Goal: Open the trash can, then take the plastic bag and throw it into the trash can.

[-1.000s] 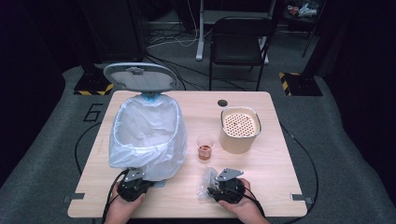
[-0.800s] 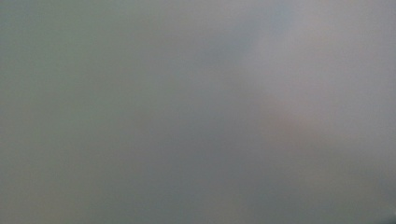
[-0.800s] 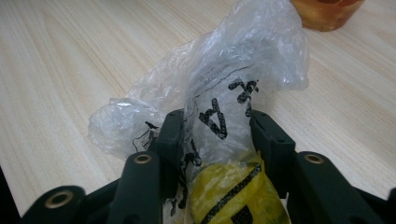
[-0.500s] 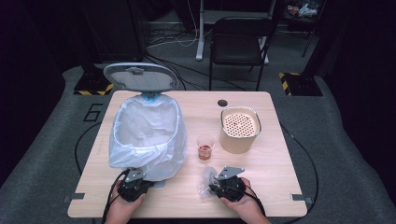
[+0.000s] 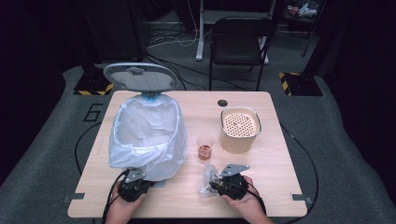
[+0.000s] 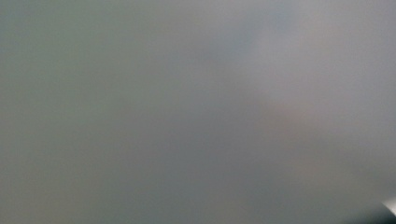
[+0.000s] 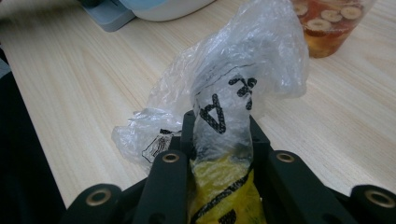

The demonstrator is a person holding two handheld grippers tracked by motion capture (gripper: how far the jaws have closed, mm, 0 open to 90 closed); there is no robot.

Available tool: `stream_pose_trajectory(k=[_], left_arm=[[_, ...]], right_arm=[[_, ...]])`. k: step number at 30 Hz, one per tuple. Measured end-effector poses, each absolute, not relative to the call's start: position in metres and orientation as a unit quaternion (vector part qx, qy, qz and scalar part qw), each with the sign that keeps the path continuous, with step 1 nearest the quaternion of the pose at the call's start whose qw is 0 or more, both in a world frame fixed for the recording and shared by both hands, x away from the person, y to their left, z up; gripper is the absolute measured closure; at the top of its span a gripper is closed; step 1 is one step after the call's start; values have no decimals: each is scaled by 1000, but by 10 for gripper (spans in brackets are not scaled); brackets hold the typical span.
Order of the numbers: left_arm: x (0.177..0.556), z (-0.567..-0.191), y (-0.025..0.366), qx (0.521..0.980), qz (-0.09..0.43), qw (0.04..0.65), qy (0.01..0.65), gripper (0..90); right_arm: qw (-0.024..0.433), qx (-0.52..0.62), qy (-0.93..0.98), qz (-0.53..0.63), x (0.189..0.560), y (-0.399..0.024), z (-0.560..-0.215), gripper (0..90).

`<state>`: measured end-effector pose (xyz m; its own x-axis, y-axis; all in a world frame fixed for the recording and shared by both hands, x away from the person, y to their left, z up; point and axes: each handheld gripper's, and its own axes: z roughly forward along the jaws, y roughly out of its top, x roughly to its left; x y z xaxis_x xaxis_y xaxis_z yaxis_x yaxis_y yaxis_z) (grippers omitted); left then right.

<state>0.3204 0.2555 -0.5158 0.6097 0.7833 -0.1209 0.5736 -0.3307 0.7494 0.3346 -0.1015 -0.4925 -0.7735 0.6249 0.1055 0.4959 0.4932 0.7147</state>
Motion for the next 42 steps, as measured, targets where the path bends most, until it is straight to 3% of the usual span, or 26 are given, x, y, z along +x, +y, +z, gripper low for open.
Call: stream_pose_trajectory(k=[12, 23, 42], left_arm=[[321, -516, 256, 801, 130, 398, 428, 900], [322, -515, 257, 805, 123, 395, 427, 900], [322, -515, 256, 806, 125, 392, 426, 900]], right_arm=[[80, 315, 857, 399, 334, -105, -464, 761], [96, 284, 852, 429, 340, -106, -401, 760], [102, 247, 849, 456, 364, -89, -336, 759]])
